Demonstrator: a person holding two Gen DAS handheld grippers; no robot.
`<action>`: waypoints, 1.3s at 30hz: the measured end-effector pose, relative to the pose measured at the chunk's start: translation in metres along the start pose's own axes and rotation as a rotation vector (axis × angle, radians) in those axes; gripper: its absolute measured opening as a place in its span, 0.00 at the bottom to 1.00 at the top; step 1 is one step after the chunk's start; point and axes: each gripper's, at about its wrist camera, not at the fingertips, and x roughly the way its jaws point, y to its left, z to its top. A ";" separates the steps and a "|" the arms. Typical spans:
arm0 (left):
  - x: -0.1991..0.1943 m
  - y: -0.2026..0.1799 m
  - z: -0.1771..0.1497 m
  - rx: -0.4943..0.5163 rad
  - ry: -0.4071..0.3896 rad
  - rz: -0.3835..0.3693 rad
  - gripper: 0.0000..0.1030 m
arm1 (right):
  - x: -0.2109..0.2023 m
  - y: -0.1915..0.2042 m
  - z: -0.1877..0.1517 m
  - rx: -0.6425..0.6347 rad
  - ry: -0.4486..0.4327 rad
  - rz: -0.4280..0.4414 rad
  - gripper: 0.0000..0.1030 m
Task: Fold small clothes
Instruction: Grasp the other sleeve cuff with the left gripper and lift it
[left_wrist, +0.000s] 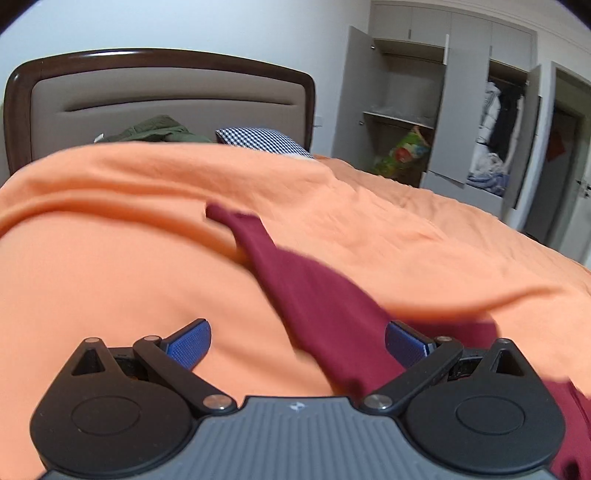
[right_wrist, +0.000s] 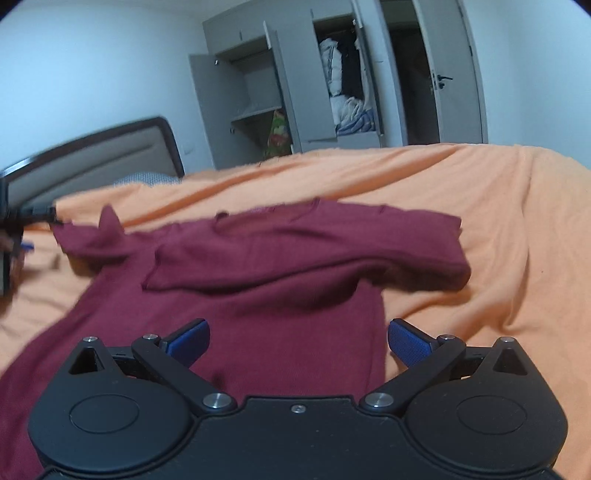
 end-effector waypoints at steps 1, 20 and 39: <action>0.010 0.000 0.009 0.001 -0.004 0.006 1.00 | 0.002 0.002 -0.002 -0.007 0.011 -0.006 0.99; 0.038 0.036 0.048 -0.218 -0.076 0.039 0.03 | 0.019 0.009 -0.015 -0.074 0.066 -0.052 1.00; -0.098 -0.048 0.080 0.102 -0.441 -0.098 0.03 | -0.005 -0.005 -0.010 -0.005 0.000 -0.018 0.99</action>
